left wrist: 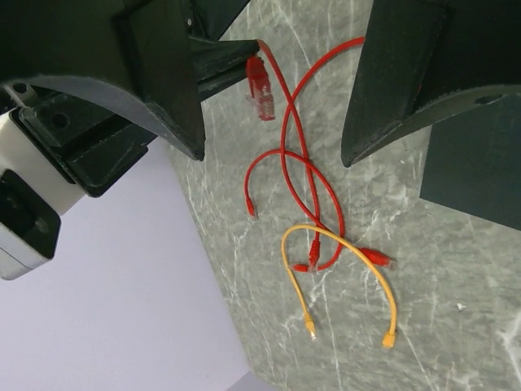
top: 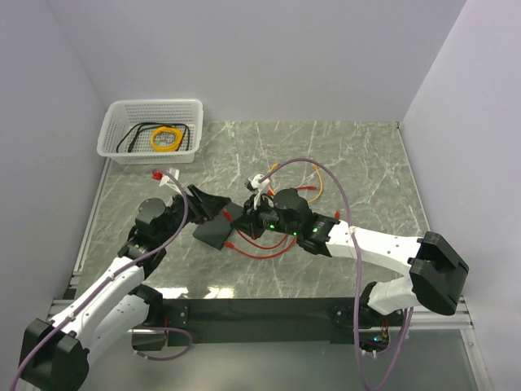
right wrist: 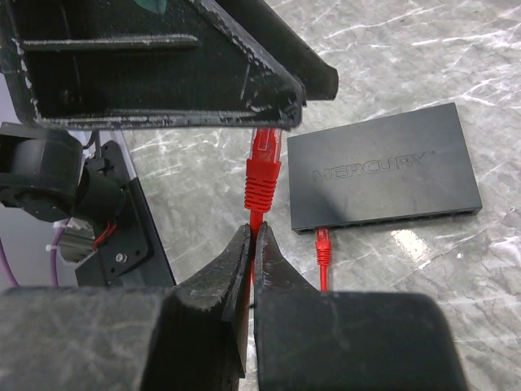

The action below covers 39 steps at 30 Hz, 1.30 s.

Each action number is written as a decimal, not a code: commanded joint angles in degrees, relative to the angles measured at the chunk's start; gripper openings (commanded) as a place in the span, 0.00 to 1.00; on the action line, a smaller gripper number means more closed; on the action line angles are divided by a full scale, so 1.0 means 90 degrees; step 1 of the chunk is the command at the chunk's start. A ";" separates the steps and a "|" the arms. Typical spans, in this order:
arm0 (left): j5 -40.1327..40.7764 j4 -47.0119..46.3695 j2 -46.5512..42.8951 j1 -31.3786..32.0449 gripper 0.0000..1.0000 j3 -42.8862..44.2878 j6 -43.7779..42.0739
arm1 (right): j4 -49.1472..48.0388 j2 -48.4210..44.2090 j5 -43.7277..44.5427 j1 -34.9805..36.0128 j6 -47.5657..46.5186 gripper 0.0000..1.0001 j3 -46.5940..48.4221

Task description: Insert the plug into the switch port

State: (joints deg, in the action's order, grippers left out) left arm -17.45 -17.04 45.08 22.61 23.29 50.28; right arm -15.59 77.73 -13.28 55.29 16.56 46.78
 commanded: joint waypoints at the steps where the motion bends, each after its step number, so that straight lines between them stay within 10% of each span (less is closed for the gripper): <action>1: 0.0259 0.0008 0.0089 0.0173 0.72 0.0381 -0.0226 | -0.0162 -0.0024 0.0147 0.0058 -0.0121 0.00 0.0309; 18: 0.0279 0.0018 0.0294 0.0437 0.41 0.0488 -0.0313 | -0.0084 -0.0151 0.0470 0.0048 -0.0131 0.00 0.0329; 24: 0.0396 0.0194 0.0333 0.0505 0.01 0.0537 -0.0382 | -0.0064 -0.0122 0.0440 0.0048 -0.0101 0.00 0.0358; 29: 0.0513 0.0213 0.0333 0.0554 0.01 0.0488 -0.0372 | 0.0227 -0.0180 0.0849 0.0048 -0.0043 0.00 0.0475; 33: 0.0679 0.0427 0.0313 0.0583 0.01 0.0557 -0.0411 | 0.0511 -0.0404 0.1201 0.0039 -0.0082 0.32 0.0758; 39: 0.0748 0.0506 0.0304 0.0603 0.01 0.0625 -0.0392 | 0.0951 -0.0288 0.1378 0.0039 -0.0121 0.38 0.1197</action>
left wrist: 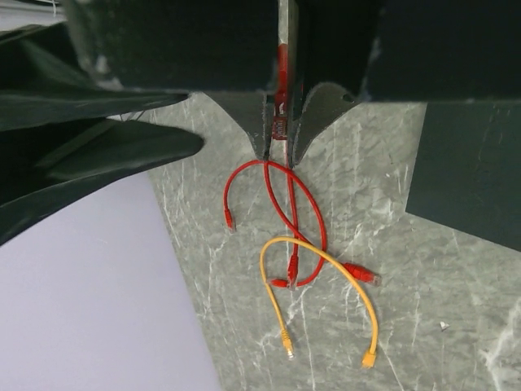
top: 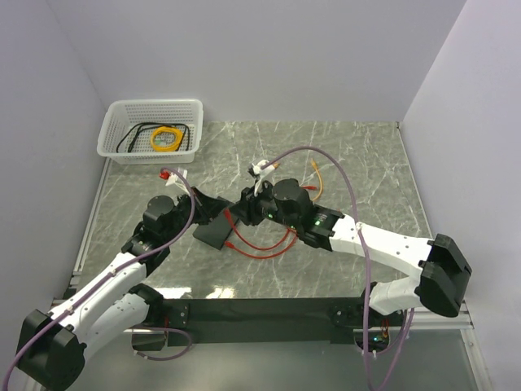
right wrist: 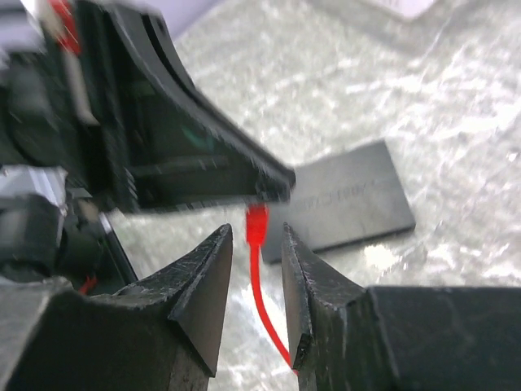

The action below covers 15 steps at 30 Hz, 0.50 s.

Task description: Insert the plug into the switch port

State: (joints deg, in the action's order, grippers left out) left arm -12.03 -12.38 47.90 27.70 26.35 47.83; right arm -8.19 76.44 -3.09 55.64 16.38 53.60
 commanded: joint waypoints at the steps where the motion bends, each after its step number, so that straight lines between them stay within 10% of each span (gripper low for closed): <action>1: 0.0155 -0.0001 -0.0010 0.0037 0.01 0.0276 -0.0110 | 0.0138 -0.0096 0.0217 0.0009 -0.0101 0.38 0.0450; 15: 0.0282 -0.0060 0.0000 0.0057 0.01 0.0227 0.0046 | 0.0216 0.0519 -0.0144 0.0000 0.0143 0.35 0.0646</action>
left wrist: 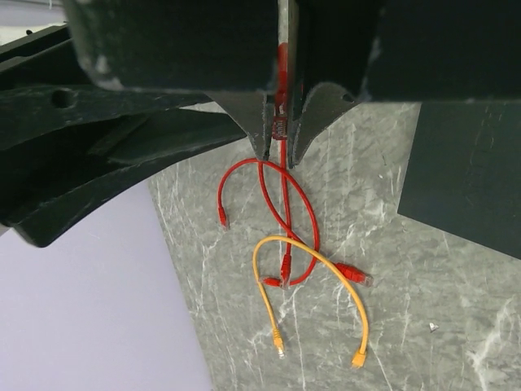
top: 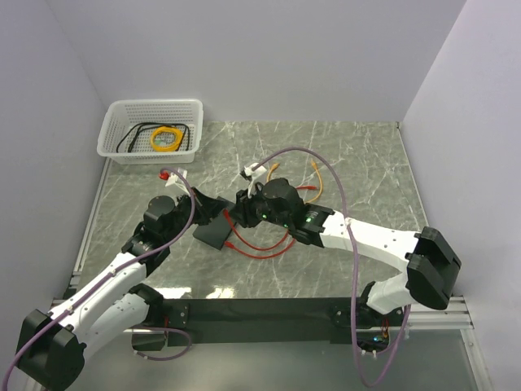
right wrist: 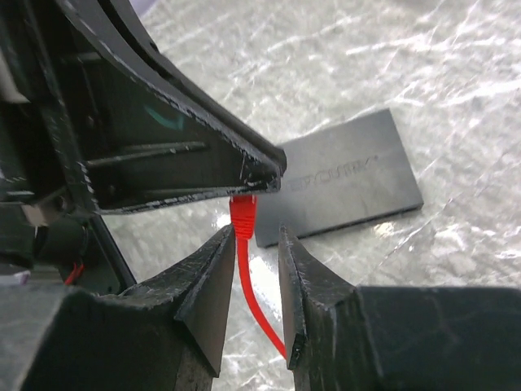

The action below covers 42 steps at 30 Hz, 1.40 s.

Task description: Insert the plug into the switch port

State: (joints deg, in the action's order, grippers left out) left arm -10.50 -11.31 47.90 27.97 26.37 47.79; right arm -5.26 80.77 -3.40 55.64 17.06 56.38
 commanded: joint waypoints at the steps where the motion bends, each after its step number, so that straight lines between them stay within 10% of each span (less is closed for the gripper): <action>1: 0.0103 -0.0179 0.0000 0.0037 0.00 0.0224 0.0051 | -0.0119 0.0068 -0.0130 0.0019 0.0087 0.35 0.0347; 42: 0.0386 -0.0218 -0.0225 0.0047 0.01 0.0009 0.0247 | 0.0018 0.0625 -0.0276 0.0068 0.0243 0.24 0.0679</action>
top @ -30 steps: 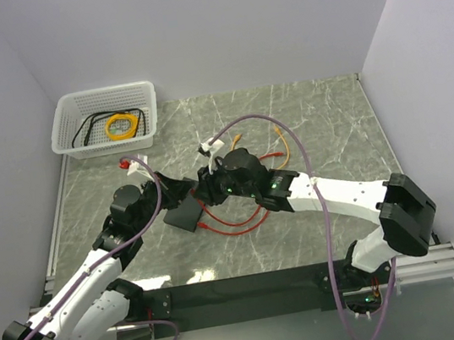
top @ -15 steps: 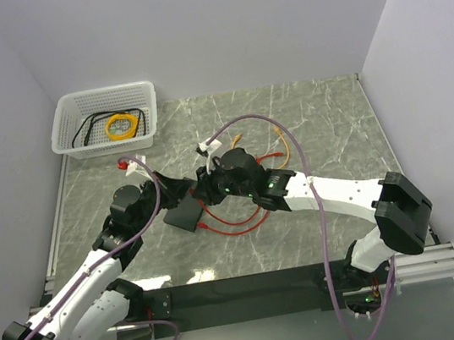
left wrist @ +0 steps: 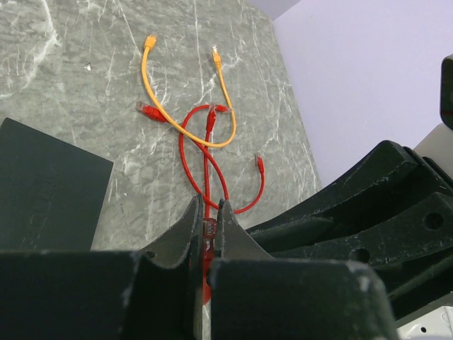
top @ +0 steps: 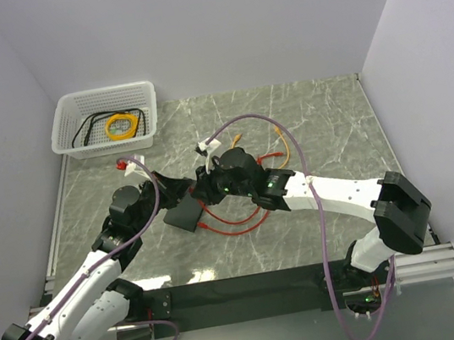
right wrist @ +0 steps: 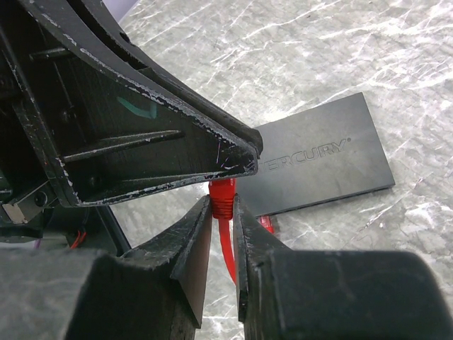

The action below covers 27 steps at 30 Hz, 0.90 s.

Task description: Insert the plug into the switch port

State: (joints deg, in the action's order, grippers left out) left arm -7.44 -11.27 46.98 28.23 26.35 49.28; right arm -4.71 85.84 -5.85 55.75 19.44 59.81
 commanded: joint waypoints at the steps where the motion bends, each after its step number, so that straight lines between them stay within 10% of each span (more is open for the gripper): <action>1: 0.0046 -0.0223 -0.0123 0.0018 0.00 0.0022 0.0072 | -0.0062 0.0081 -0.0014 0.0046 -0.0002 0.25 0.0288; 12: 0.0055 -0.0203 -0.0123 0.0018 0.01 0.0051 0.0072 | -0.0004 0.0130 0.0015 0.0056 -0.0031 0.27 0.0337; 20: 0.0143 -0.0155 -0.0171 0.0018 0.01 -0.0008 0.0081 | -0.0072 0.0023 0.0151 0.0056 -0.0012 0.00 0.0210; 27: 0.0397 0.0099 -0.0152 0.0018 0.38 0.0031 -0.0026 | 0.0035 -0.0017 0.0239 0.0056 -0.0041 0.00 0.0063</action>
State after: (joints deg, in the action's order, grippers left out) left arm -5.91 -10.98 46.85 28.23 26.35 49.12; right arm -4.45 86.52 -5.15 56.01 19.64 59.99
